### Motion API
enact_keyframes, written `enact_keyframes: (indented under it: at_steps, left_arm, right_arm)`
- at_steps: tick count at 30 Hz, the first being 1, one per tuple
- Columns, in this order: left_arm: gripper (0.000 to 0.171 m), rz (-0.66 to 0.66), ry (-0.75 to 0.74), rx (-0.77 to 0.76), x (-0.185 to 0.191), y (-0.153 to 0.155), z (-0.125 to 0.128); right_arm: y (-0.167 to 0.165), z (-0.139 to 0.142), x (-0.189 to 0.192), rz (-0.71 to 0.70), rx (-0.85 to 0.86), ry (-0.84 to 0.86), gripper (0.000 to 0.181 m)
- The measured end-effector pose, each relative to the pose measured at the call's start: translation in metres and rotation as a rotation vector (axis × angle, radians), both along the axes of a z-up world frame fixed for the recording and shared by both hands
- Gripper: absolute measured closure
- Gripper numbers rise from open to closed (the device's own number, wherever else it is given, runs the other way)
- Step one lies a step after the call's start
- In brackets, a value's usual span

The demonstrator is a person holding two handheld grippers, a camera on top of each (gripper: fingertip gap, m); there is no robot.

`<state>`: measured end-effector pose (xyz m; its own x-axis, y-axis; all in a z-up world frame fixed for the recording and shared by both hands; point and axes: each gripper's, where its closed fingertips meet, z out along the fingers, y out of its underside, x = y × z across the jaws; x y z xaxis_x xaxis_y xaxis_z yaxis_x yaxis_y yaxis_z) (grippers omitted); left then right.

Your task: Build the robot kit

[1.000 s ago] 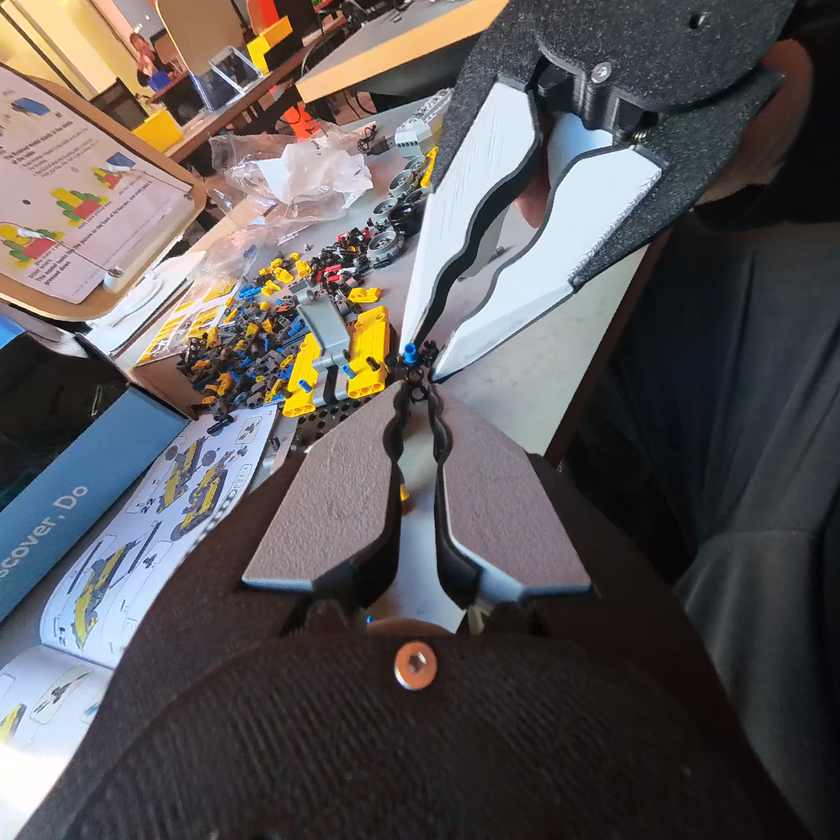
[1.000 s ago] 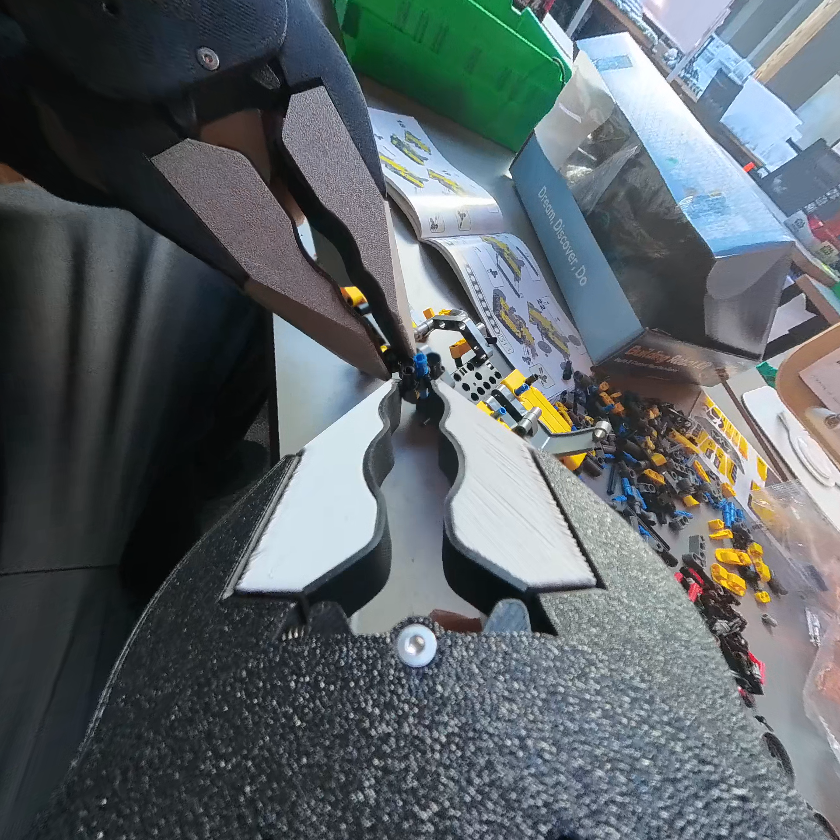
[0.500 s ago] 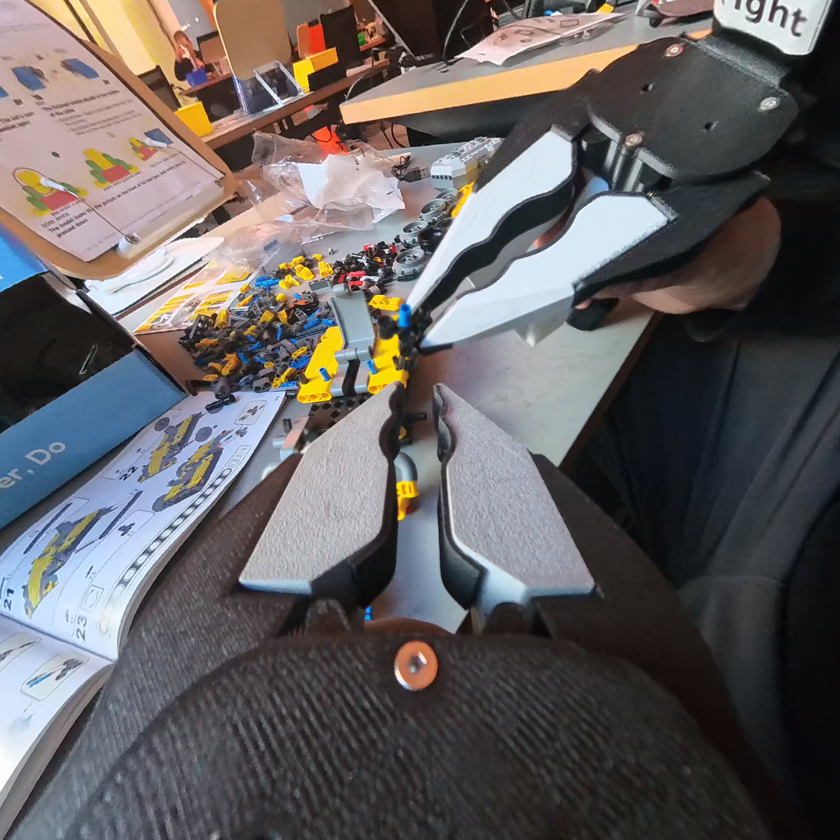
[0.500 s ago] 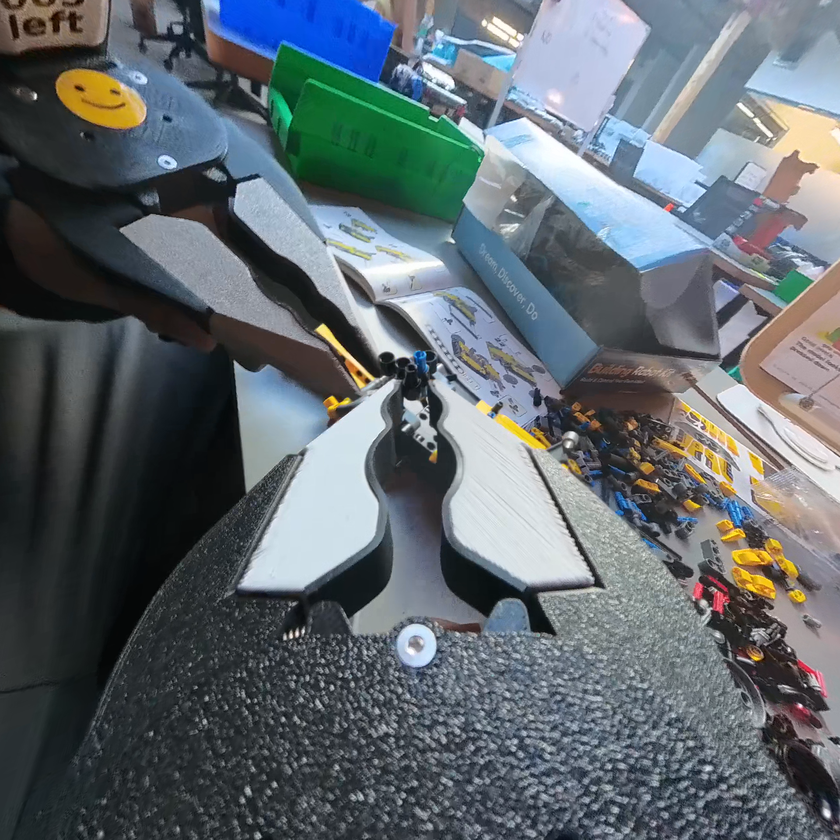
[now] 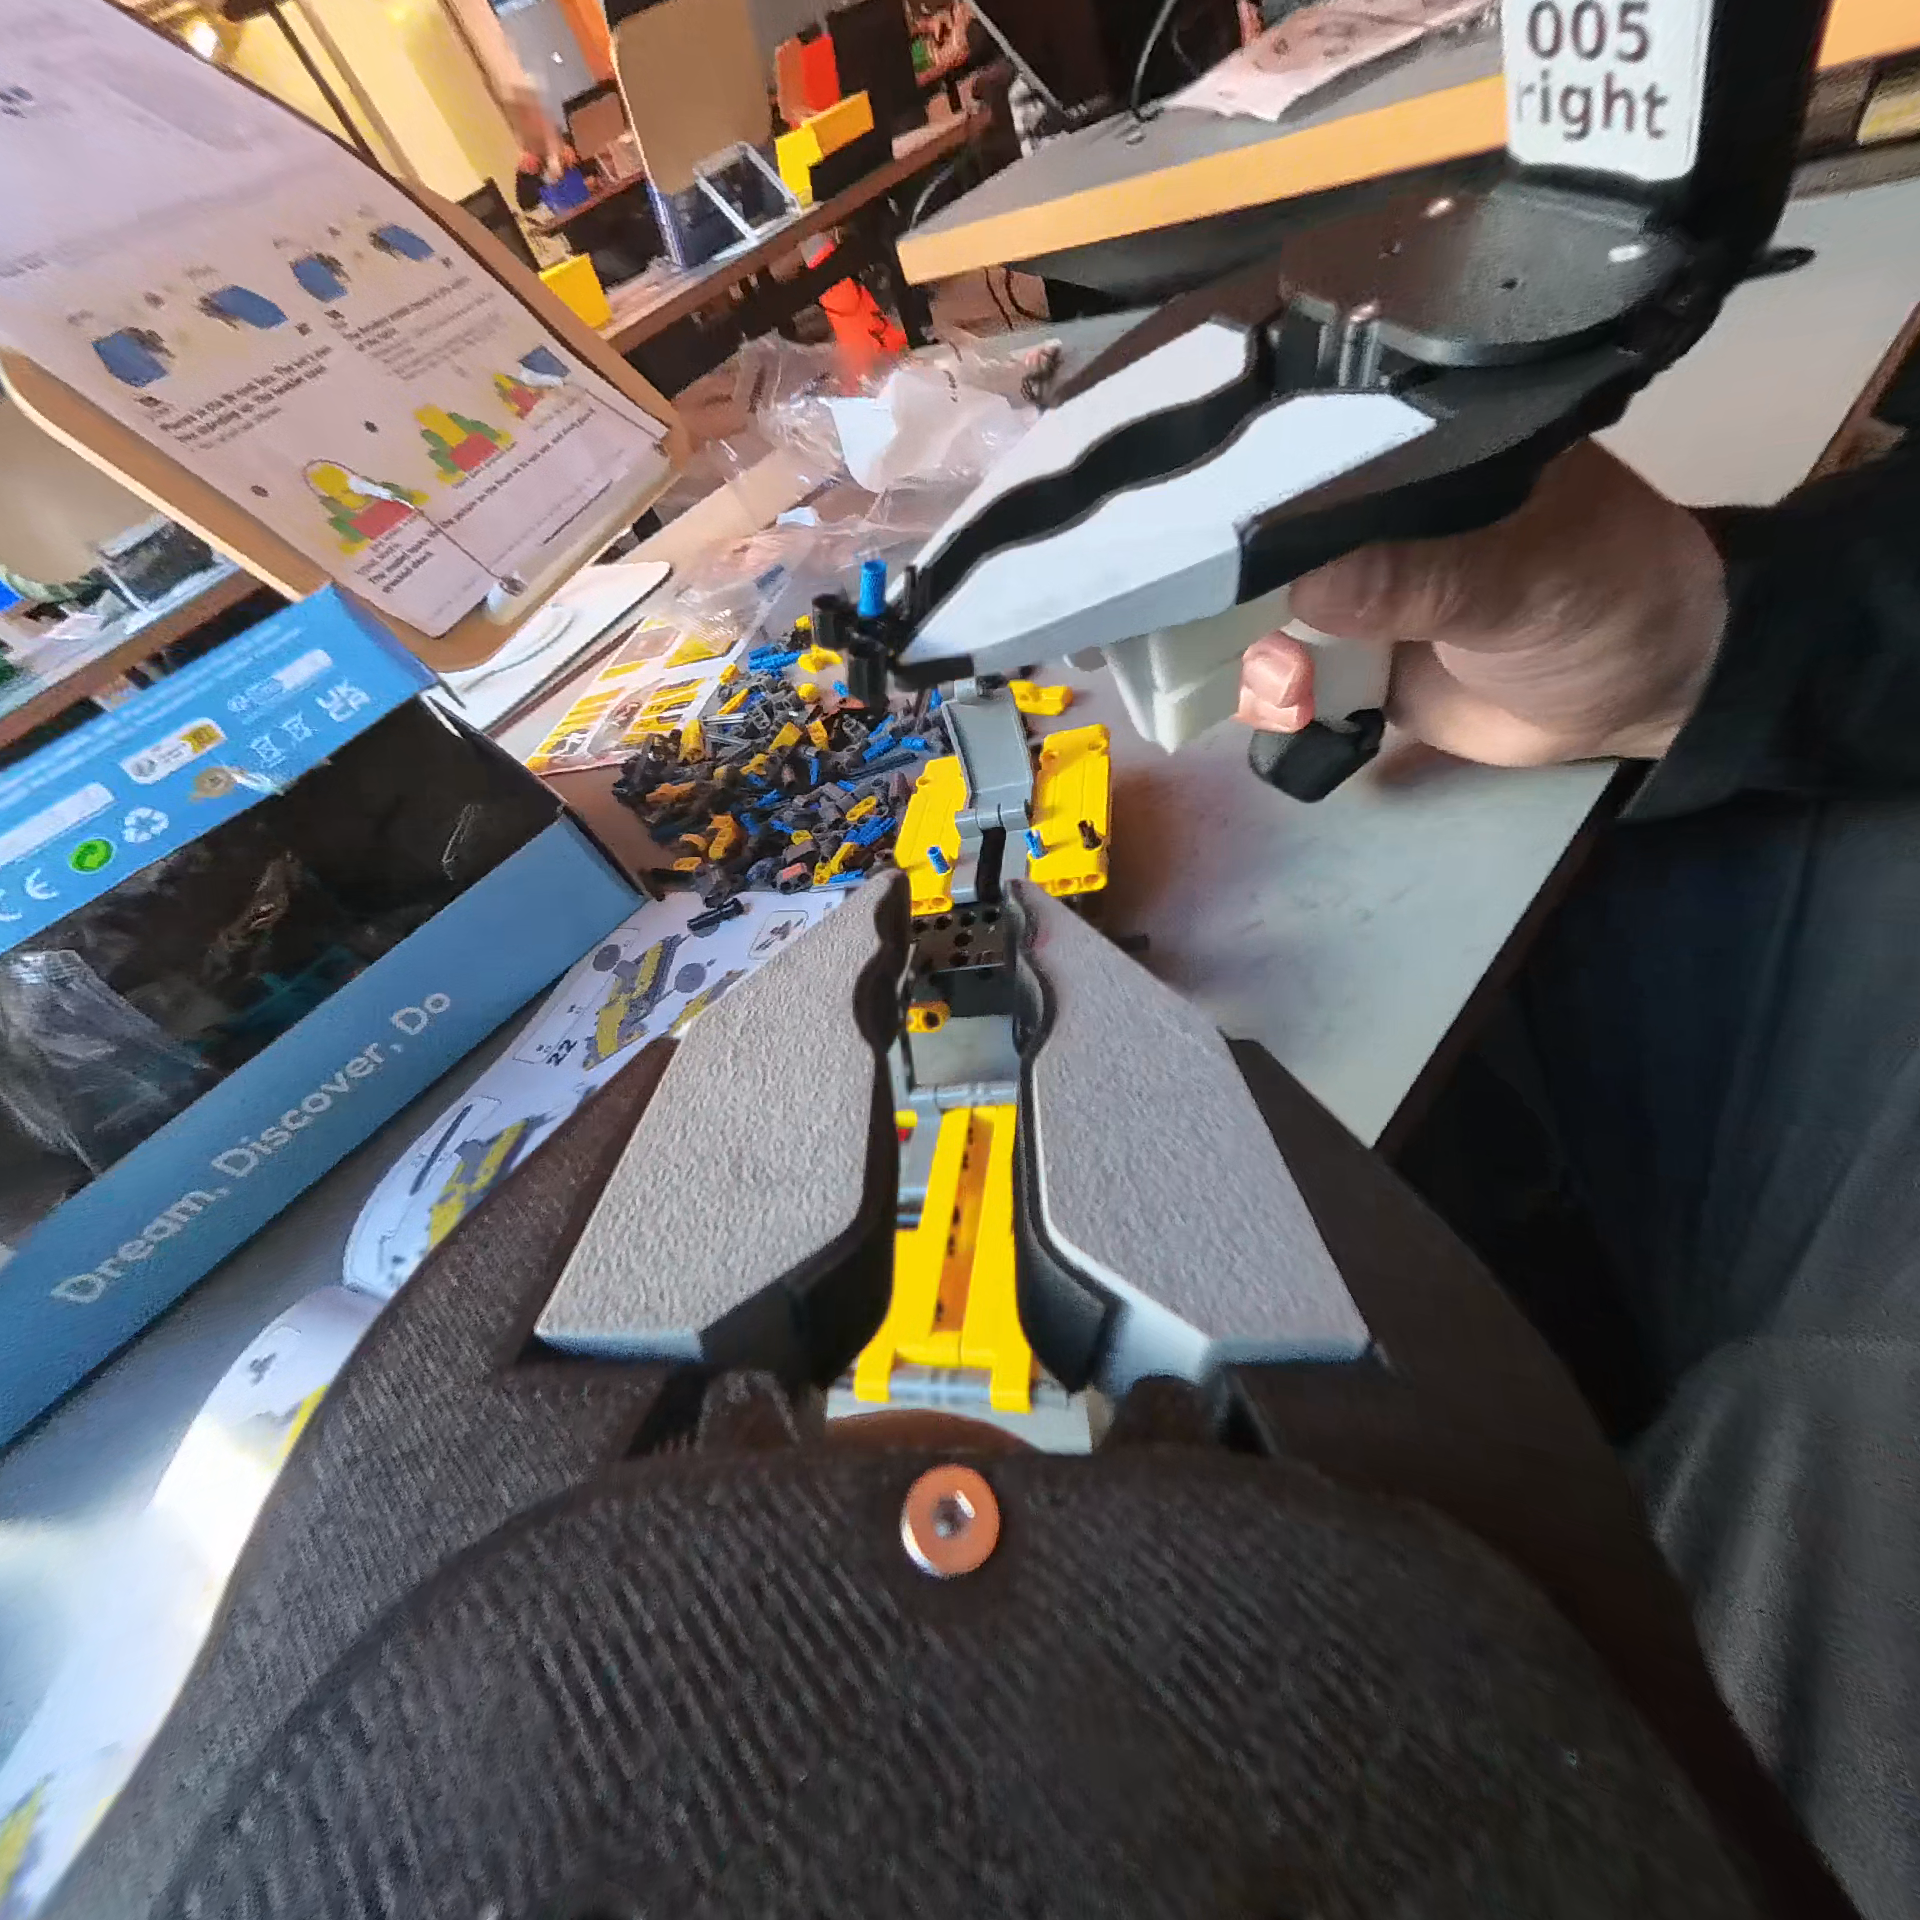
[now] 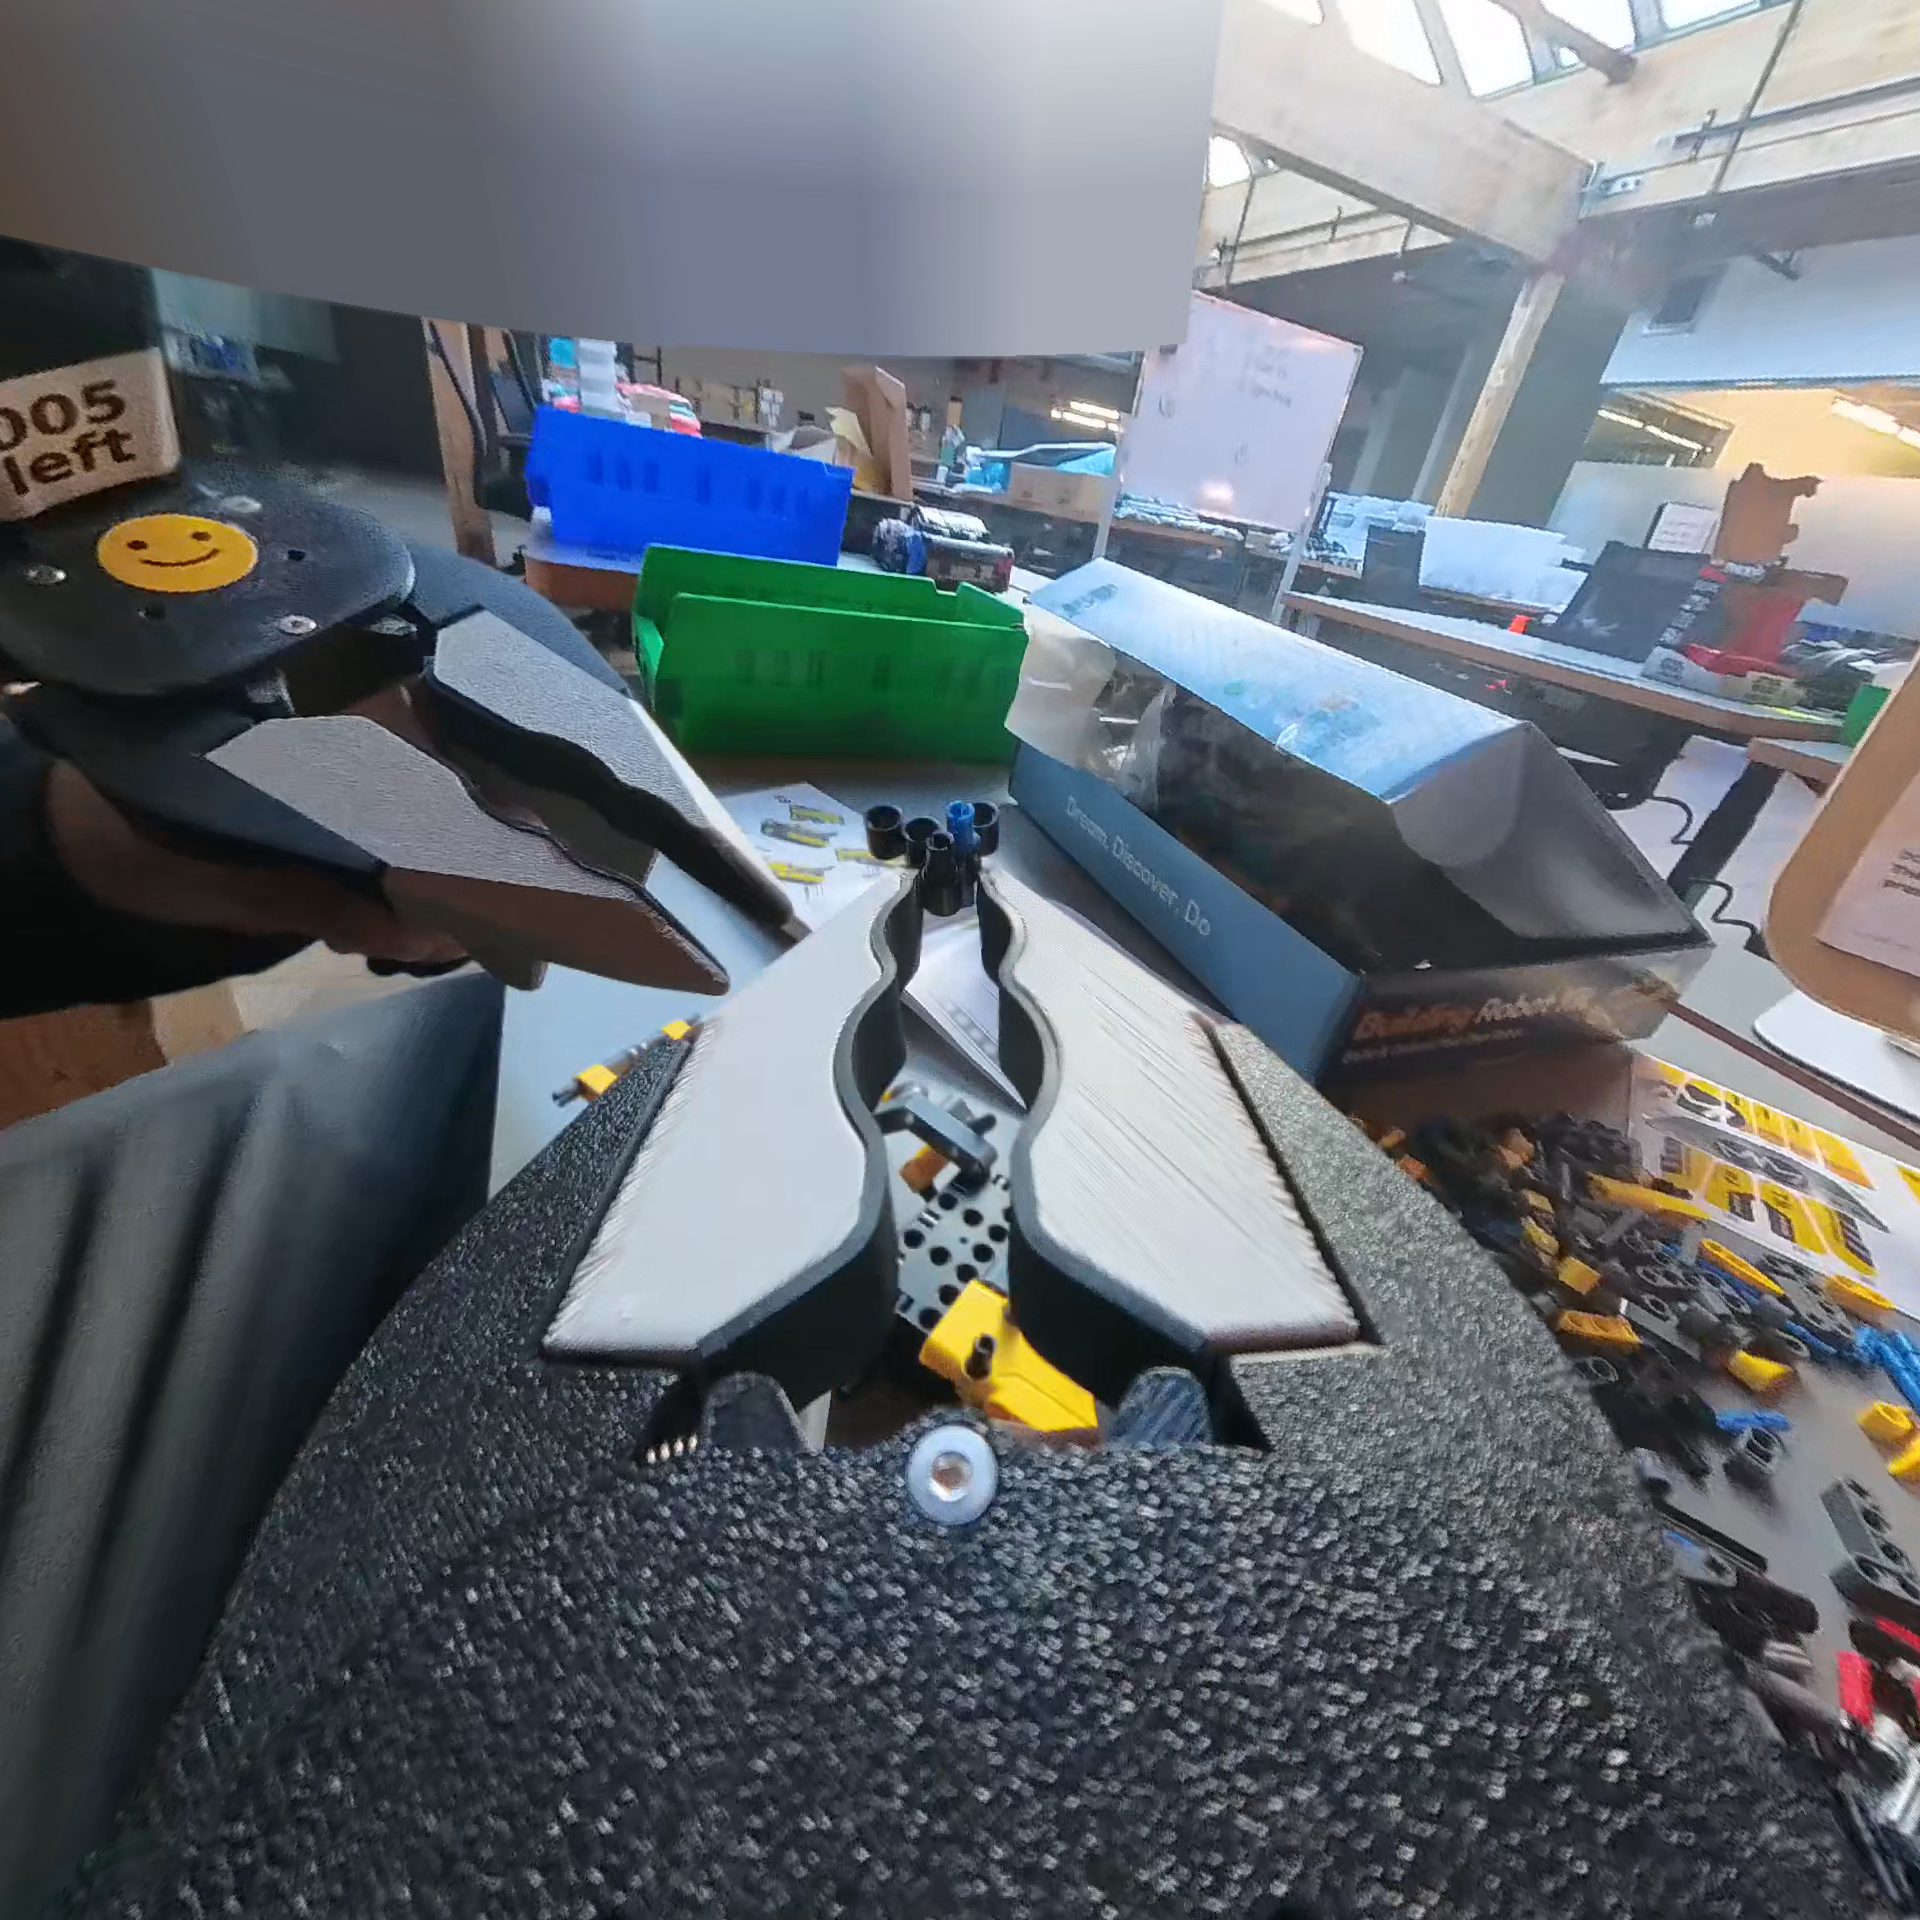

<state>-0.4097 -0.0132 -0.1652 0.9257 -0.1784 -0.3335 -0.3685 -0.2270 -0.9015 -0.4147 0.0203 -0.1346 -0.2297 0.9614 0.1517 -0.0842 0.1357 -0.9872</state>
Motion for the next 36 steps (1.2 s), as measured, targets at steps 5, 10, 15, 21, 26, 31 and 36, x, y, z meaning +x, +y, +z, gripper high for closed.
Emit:
enact_keyframes:
  at_steps: [5, 10, 15, 21, 26, 31, 36]
  left_arm:
    - [0.155, 0.097, 0.03, -0.026, -0.023, -0.014, 0.005]
    - [0.155, 0.214, -0.1, -0.014, -0.037, -0.046, -0.004]
    - [0.155, 0.329, -0.154, -0.045, -0.045, -0.088, -0.036]
    - [0.155, 0.38, -0.228, -0.02, -0.053, -0.116, -0.058]
    - [0.153, 0.31, -0.254, 0.041, -0.074, -0.108, -0.055]
    - [0.149, 0.125, -0.311, 0.156, -0.093, -0.093, -0.025]
    - [0.146, -0.037, -0.334, 0.073, -0.105, -0.08, -0.025]
  right_arm:
    - [-0.01, 0.008, 0.001, 0.036, 0.003, 0.04, 0.171]
    - [-0.012, 0.007, 0.001, 0.017, 0.061, 0.06, 0.172]
    - [-0.006, 0.007, -0.002, -0.031, 0.093, 0.069, 0.172]
    - [0.004, 0.013, -0.012, -0.071, 0.059, 0.091, 0.172]
    - [0.017, 0.011, -0.021, -0.136, 0.05, 0.075, 0.172]
    - [0.045, 0.008, -0.028, -0.264, 0.037, 0.061, 0.172]
    - [0.06, 0.002, -0.032, -0.334, 0.043, 0.032, 0.172]
